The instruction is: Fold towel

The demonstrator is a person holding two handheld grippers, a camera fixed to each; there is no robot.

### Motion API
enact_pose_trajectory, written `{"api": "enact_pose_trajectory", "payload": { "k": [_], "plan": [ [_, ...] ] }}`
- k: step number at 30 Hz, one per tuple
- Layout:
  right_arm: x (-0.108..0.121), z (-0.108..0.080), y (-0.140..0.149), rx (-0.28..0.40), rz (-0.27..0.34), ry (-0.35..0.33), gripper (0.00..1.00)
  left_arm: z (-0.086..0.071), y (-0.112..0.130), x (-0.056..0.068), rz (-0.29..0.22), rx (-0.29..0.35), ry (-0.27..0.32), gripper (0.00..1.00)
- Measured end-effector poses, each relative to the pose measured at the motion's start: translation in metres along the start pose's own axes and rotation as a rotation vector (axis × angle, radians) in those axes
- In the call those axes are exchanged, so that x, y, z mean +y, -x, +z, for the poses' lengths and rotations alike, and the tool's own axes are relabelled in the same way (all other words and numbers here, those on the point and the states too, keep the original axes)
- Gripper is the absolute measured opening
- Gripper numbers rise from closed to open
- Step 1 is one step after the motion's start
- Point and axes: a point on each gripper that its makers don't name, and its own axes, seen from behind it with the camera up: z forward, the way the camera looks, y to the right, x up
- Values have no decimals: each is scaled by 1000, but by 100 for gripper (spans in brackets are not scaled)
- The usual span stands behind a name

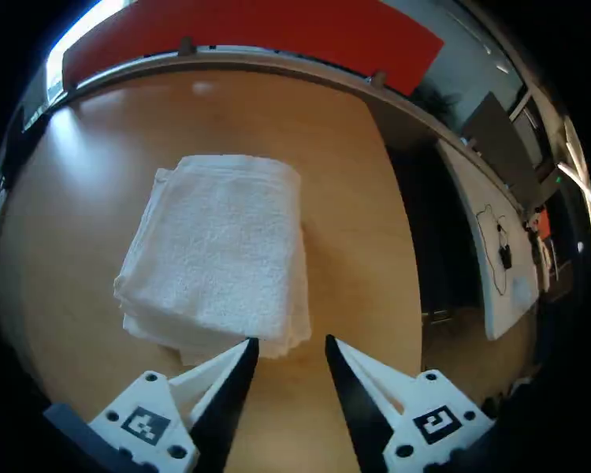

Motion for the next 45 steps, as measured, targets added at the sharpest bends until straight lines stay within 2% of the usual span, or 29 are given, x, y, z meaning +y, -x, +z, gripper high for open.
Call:
{"api": "enact_pose_trajectory", "payload": {
  "k": [2, 4, 14, 20, 32, 45],
  "plan": [
    [-1, -1, -1, 7, 3, -2, 80, 0, -1, 1, 1, 1, 2, 94],
    [-3, -2, -1, 13, 3, -5, 100, 0, -1, 2, 2, 2, 4, 94],
    [-9, -9, -8, 37, -1, -13, 100, 0, -2, 4, -1, 8, 8, 94],
    [-14, -13, -13, 63, 19, -22, 100, -2, -4, 4, -7, 15, 7, 94],
    [-30, -32, -43, 206, 137, -39, 100, -3, -10, 3, -18, 29, 5, 94],
    [-35, -51, -74, 352, 302, -7, 100, -4, -16, 3, -27, 43, 0, 94]
  ]
}}
